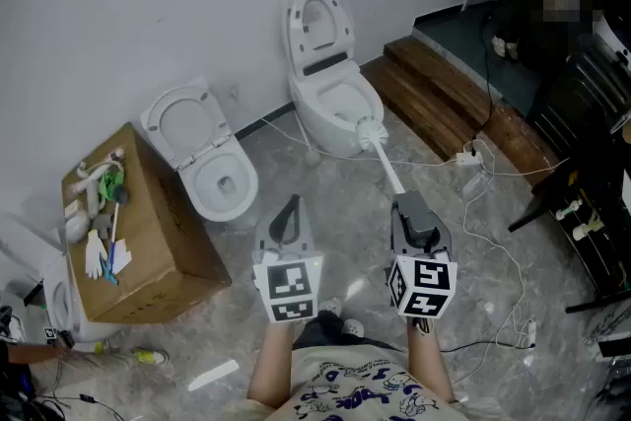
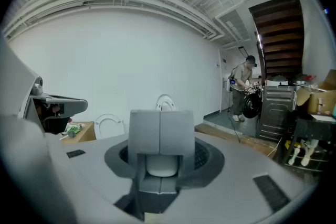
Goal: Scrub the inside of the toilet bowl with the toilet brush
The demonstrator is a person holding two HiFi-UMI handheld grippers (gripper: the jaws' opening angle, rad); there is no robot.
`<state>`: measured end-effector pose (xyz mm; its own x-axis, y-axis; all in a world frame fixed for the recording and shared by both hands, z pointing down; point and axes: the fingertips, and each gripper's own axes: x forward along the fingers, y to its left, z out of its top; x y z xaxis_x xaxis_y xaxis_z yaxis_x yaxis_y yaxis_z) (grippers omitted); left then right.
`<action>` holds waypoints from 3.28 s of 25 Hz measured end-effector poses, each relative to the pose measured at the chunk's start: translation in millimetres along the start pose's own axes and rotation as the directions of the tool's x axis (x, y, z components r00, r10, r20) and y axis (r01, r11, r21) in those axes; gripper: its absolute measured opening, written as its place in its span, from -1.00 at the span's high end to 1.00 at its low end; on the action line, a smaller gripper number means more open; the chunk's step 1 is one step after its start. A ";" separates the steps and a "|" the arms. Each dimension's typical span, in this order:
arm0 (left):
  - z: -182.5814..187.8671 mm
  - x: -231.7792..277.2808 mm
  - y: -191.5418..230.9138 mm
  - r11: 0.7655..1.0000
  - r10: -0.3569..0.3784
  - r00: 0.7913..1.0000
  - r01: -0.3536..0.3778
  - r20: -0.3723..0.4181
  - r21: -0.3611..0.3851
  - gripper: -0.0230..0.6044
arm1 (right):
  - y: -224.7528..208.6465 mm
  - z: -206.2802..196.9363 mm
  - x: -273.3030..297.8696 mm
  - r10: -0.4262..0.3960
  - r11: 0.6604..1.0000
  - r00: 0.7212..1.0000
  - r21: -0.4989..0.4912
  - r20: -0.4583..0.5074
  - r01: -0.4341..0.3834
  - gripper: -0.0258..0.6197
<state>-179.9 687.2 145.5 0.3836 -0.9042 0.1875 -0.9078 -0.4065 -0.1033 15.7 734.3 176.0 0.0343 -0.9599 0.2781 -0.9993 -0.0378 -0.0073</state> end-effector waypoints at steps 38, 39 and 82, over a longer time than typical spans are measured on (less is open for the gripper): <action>-27.0 83.3 52.6 1.000 -0.020 0.998 0.019 -0.057 -0.008 0.92 | 7.4 -17.8 84.7 -0.042 0.999 0.995 0.028 -0.087 0.045 0.39; -27.4 89.2 52.7 1.000 -0.020 0.998 0.019 -0.060 -0.009 0.92 | 5.9 -17.9 90.0 -0.041 0.999 0.995 0.028 -0.090 0.044 0.39; 35.2 449.8 50.5 0.990 0.133 0.984 -0.137 -0.120 -0.021 0.92 | -149.6 79.9 453.6 0.101 0.995 0.987 0.007 -0.123 -0.101 0.39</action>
<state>-47.2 255.3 190.3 0.2362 -0.9282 0.2875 -0.9550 -0.2763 -0.1077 182.2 282.3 226.4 -0.0690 -0.9174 0.3919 -0.9975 0.0571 -0.0418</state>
